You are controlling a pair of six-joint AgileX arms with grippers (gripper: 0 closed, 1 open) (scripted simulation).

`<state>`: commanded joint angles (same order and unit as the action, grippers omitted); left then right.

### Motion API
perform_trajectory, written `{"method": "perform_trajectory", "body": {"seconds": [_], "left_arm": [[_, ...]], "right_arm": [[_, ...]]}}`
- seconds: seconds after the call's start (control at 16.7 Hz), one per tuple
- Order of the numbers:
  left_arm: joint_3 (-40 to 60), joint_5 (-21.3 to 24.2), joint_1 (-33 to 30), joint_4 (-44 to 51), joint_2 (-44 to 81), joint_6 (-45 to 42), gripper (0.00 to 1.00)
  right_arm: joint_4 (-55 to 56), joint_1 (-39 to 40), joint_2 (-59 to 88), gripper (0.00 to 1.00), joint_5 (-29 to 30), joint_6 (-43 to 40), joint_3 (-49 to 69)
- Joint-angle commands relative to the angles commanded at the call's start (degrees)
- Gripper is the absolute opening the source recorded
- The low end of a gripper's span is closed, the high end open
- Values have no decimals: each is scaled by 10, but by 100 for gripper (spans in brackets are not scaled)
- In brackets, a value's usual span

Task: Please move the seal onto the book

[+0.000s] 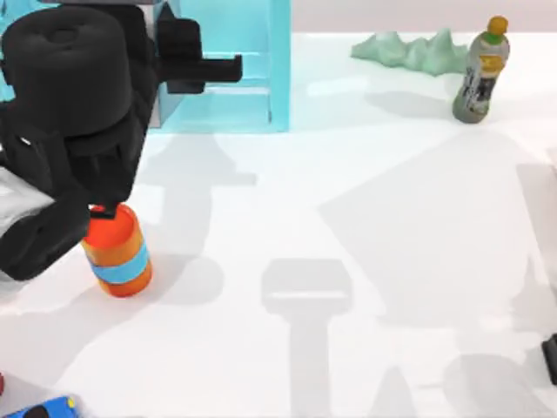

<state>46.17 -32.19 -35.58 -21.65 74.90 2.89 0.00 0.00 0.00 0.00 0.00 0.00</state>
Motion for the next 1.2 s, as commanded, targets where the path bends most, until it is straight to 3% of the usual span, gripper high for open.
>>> {"method": "perform_trajectory", "body": {"seconds": [0.24, 0.48, 0.9, 1.2], "left_arm": [[15, -42, -27, 23, 49, 82, 0], [50, -115, -80, 61, 130, 258, 0], [126, -254, -209, 145, 285, 758, 0], [167, -330, -292, 203, 361, 1097, 0]], "right_arm": [[0, 0, 0, 100, 0, 0, 0], [0, 0, 0, 100, 0, 0, 0], [0, 0, 0, 100, 0, 0, 0], [0, 0, 0, 100, 0, 0, 0]]}}
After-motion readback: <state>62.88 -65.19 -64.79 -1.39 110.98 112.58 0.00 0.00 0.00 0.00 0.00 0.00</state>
